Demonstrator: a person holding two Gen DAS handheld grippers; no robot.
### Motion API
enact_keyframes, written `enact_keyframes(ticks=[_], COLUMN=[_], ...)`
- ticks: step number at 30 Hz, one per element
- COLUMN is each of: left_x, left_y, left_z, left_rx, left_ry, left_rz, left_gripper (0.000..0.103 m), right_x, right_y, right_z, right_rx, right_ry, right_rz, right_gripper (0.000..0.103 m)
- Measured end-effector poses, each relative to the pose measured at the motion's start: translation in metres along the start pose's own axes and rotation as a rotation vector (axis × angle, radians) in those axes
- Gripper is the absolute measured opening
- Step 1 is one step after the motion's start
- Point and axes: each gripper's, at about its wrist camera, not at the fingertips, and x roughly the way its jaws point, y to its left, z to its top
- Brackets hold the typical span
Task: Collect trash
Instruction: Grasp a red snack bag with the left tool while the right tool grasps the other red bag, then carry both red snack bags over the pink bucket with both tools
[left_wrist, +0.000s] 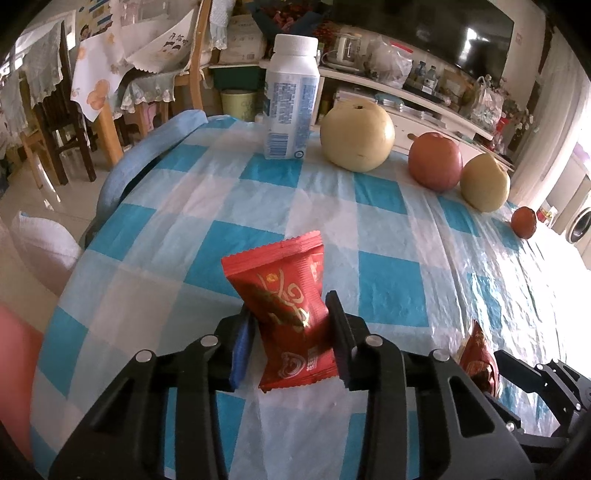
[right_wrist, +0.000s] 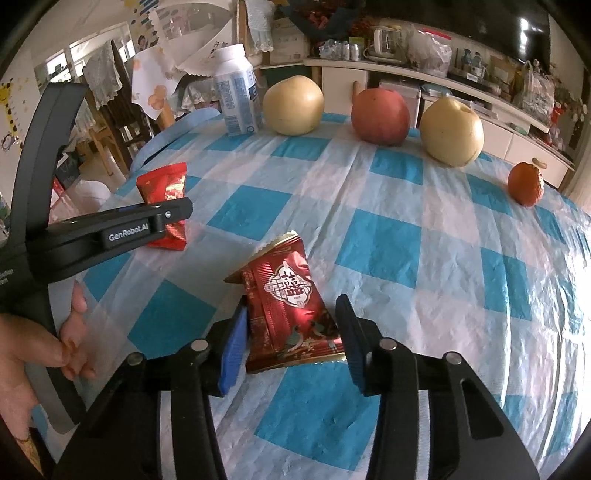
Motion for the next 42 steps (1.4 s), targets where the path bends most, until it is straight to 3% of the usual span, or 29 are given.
enact_keyframes(ticks=[12,23,30,42], left_x=[-0.017,-0.043,-0.070,-0.109], left_y=[0.007,0.016,0.032,0.075], left_z=[-0.006,-0.012,-0.014,-0.015], left_rx=[0.010,0.013,0.009,-0.022], left_ry=[-0.013,-0.050,-0.097,-0.164], left_rz=[-0.020,-0.040,-0.007,0.071], left_gripper=[0.036,0.036,0.036,0.036], right_x=[-0.006,-0.022,-0.029,-0.046], right_y=[0.000,-0.001,0.000,0.036], right_z=[-0.001,-0.003,-0.004,-0.008], right_rx=[-0.014,-0.008,0.011,-0.040], right_ry=[-0.016,-0.050,-0.052,-0.063], right_rz=[0.011,0.002,0.018,0.042], right_gripper=[0.034,0.034,0.034,0.034])
